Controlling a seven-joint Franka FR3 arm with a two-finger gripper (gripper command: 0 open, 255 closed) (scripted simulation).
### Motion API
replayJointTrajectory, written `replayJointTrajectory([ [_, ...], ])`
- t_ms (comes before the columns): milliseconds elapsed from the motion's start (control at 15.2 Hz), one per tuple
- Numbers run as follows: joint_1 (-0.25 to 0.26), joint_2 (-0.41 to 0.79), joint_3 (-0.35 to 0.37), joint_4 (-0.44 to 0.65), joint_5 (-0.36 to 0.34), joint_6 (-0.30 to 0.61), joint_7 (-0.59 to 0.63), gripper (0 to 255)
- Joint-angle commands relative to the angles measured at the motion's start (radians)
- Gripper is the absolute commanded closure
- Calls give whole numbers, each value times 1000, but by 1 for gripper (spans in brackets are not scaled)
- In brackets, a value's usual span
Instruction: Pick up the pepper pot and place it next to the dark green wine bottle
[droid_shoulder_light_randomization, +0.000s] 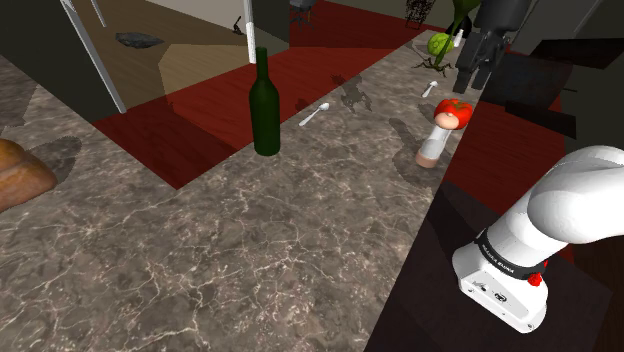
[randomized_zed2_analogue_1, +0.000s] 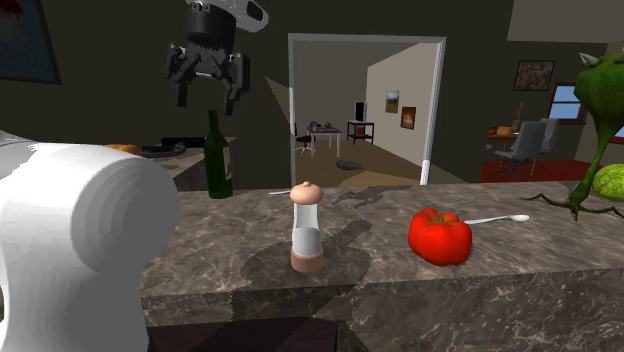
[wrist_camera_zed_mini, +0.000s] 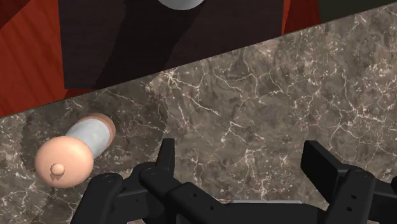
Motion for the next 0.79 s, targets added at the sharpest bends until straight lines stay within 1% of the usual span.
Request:
replayJointTrajectory([
  [0, 0, 0, 0, 0, 0, 0, 0, 0],
  [396, -53, -30, -76, -148, -115, 201, -99, 0],
  [726, -103, -7, -154, -239, -207, 392, -177, 0],
])
